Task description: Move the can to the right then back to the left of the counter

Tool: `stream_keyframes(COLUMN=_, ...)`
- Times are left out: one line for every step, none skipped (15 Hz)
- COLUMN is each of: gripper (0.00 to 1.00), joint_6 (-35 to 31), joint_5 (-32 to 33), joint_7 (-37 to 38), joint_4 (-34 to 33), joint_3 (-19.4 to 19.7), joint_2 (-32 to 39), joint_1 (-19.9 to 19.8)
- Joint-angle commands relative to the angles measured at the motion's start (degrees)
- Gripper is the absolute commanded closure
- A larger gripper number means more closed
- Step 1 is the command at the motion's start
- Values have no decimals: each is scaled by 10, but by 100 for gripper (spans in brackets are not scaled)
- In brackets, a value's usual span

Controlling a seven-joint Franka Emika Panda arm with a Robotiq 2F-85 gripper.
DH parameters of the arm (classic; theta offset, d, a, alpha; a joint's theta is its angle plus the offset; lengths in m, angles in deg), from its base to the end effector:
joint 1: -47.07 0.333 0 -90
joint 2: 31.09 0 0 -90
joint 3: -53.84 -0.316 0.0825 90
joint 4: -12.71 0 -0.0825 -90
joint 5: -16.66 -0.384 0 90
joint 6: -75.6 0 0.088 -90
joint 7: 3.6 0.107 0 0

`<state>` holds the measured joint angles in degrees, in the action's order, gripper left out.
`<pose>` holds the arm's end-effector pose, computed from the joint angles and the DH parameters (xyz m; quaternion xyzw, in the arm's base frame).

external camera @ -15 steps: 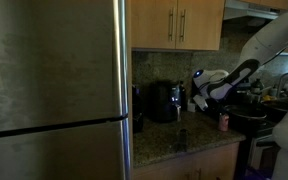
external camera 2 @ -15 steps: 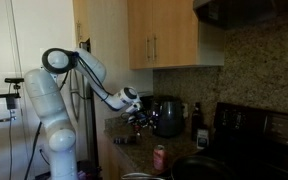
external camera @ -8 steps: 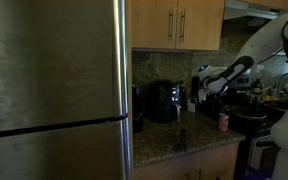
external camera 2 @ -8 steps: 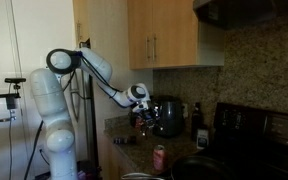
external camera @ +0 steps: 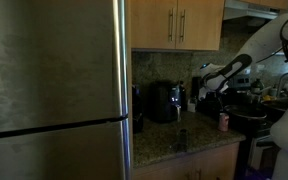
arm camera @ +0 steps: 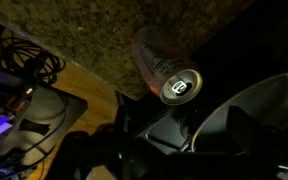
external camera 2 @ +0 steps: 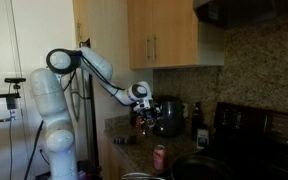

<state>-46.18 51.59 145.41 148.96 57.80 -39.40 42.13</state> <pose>0.4609 -0.0981 0.3767 0.3517 -0.9030 0.2098 0.1298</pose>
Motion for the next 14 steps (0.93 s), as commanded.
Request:
stream_keyframes(gripper=0, joint_6=-2, joint_5=-108, joint_7=-21, joint_4=-27, joint_3=16, joint_2=23, joint_1=-17)
stream_keyframes(gripper=0, joint_6=-9, joint_5=-136, joint_7=-19, joint_4=-24, joint_3=22, joint_2=22, joint_1=-21)
stream_keyframes(gripper=0, joint_6=-12, joint_5=-161, joint_7=-11, joint_4=-23, joint_3=27, joint_2=22, joint_1=-25)
stream_keyframes(gripper=0, joint_6=-23, joint_5=-179, joint_7=4, joint_4=-19, joint_3=31, joint_2=23, joint_1=-30)
stream_keyframes(gripper=0, joint_6=-28, joint_5=-193, joint_7=-2, joint_4=-26, joint_3=43, joint_2=26, joint_1=-41)
stream_keyframes(gripper=0, joint_6=-38, joint_5=-206, joint_7=1, joint_4=-29, joint_3=52, joint_2=30, joint_1=-50)
stream_keyframes(gripper=0, joint_6=-46, joint_5=-223, joint_7=2, joint_4=-29, joint_3=35, joint_2=29, joint_1=-83)
stream_keyframes(gripper=0, joint_6=-56, joint_5=-237, joint_7=2, joint_4=-28, joint_3=31, joint_2=25, joint_1=-104)
stream_keyframes(gripper=0, joint_6=-33, joint_5=-209, joint_7=2, joint_4=-21, joint_3=42, joint_2=17, joint_1=-66)
stream_keyframes(gripper=0, joint_6=-35, joint_5=-211, joint_7=-3, joint_4=-22, joint_3=45, joint_2=16, joint_1=-75)
stream_keyframes(gripper=0, joint_6=-35, joint_5=-210, joint_7=-3, joint_4=-21, joint_3=46, joint_2=16, joint_1=-76)
stream_keyframes(gripper=0, joint_6=-35, joint_5=-210, joint_7=-3, joint_4=-21, joint_3=45, joint_2=16, joint_1=-73)
stream_keyframes(gripper=0, joint_6=-35, joint_5=-210, joint_7=-1, joint_4=-21, joint_3=43, joint_2=16, joint_1=-70)
stream_keyframes(gripper=0, joint_6=-41, joint_5=-229, joint_7=-4, joint_4=-28, joint_3=46, joint_2=32, joint_1=-69)
